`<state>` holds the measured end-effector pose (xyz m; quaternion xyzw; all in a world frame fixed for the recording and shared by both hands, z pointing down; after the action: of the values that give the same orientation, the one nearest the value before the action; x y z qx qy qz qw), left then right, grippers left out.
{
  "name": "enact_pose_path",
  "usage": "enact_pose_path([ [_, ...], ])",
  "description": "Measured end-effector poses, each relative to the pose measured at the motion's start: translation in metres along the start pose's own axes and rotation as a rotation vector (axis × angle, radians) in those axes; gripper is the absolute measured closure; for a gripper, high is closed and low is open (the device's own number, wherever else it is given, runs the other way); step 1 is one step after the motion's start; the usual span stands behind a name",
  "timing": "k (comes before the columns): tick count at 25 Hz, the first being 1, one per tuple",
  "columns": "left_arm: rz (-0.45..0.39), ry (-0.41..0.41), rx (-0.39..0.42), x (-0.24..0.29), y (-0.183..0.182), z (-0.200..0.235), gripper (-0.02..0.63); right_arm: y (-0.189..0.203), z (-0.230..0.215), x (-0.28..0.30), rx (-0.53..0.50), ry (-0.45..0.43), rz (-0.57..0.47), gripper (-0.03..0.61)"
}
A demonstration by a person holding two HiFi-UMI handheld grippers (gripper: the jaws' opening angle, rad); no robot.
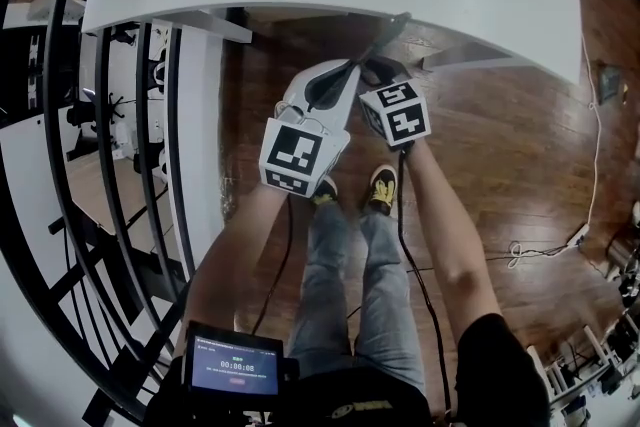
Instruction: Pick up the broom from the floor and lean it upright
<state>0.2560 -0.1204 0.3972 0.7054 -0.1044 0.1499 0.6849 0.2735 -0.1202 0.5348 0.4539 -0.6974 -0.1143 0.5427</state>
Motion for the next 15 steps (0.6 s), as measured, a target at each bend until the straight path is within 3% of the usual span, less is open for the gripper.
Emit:
enact_pose_path([
  [8, 0.005, -0.004, -0.001, -0.013, -0.001, -0.001, 0.597, -0.010, 0.012, -0.018, -0.008, -0.041, -0.091, 0.417],
  [15, 0.023, 0.001, 0.006, -0.018, 0.010, -0.007, 0.597, -0.023, 0.015, -0.028, -0.067, -0.003, -0.198, 0.413],
])
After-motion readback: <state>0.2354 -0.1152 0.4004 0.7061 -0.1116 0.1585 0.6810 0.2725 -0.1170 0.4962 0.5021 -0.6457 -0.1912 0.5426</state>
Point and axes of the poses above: the fingertips, and each gripper's own axes: x forward along the fingers, z to its left, y out of its underside, the point moved 1 cm from there along -x, backward along the fingers, and after that the axes turned 10 degrees about x, right-handed, at the moved point
